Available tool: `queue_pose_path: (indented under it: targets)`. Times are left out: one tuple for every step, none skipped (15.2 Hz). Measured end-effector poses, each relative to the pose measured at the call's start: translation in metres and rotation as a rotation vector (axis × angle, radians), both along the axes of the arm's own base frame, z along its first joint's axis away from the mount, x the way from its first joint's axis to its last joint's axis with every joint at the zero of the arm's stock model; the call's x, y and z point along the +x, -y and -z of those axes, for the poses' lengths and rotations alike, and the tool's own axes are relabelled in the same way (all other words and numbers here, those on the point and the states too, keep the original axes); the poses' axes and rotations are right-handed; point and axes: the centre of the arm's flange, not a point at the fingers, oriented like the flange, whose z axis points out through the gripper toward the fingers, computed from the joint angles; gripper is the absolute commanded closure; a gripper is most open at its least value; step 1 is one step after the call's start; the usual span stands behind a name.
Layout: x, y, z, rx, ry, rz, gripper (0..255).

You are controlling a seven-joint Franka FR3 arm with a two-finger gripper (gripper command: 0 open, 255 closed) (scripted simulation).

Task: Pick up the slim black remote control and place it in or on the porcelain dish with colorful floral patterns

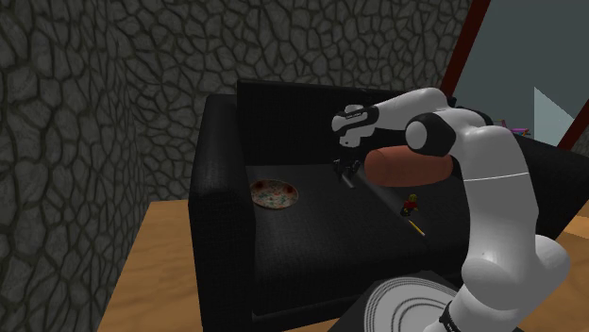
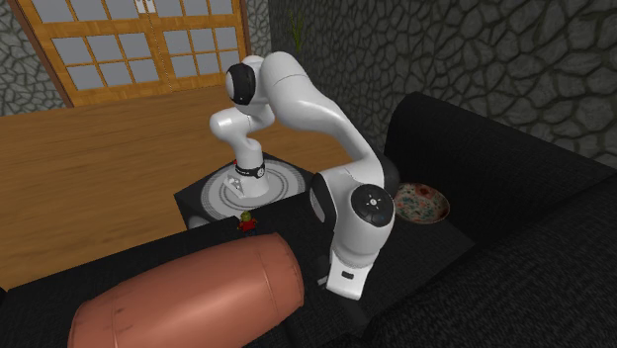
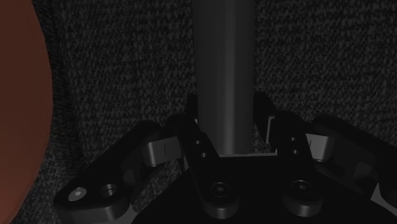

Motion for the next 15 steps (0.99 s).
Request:
queue_pose_path:
  targets:
    - [0.001,0.0,0.0,0.0,0.0,0.0,255]
    - [0.001,0.0,0.0,0.0,0.0,0.0,255]
    - [0.0,0.0,0.0,-0.001,0.001,0.0,255]
    - [0.0,-0.003,-0.001,0.002,-0.002,-0.002,255]
    - [0.0,-0.005,-0.003,0.004,-0.004,-0.003,255]
    - [0.0,-0.005,-0.006,0.005,-0.005,-0.004,255]
    - [-0.001,-0.006,-0.011,0.006,-0.005,-0.004,255]
    - [-0.001,-0.006,-0.016,0.006,-0.005,-0.004,255]
    - [0.0,-0.006,-0.021,0.006,-0.005,-0.004,255]
    - [0.0,-0.006,-0.026,0.006,-0.006,-0.004,255]
    - [0.0,-0.006,-0.031,0.006,-0.006,-0.004,255]
    - [0.0,-0.006,-0.036,0.006,-0.006,-0.004,255]
    - [-0.001,-0.006,-0.041,0.006,-0.006,-0.004,255]
    - [0.001,-0.006,-0.046,0.006,-0.005,-0.004,255]
    - [0.0,-0.006,-0.051,0.006,-0.006,-0.004,255]
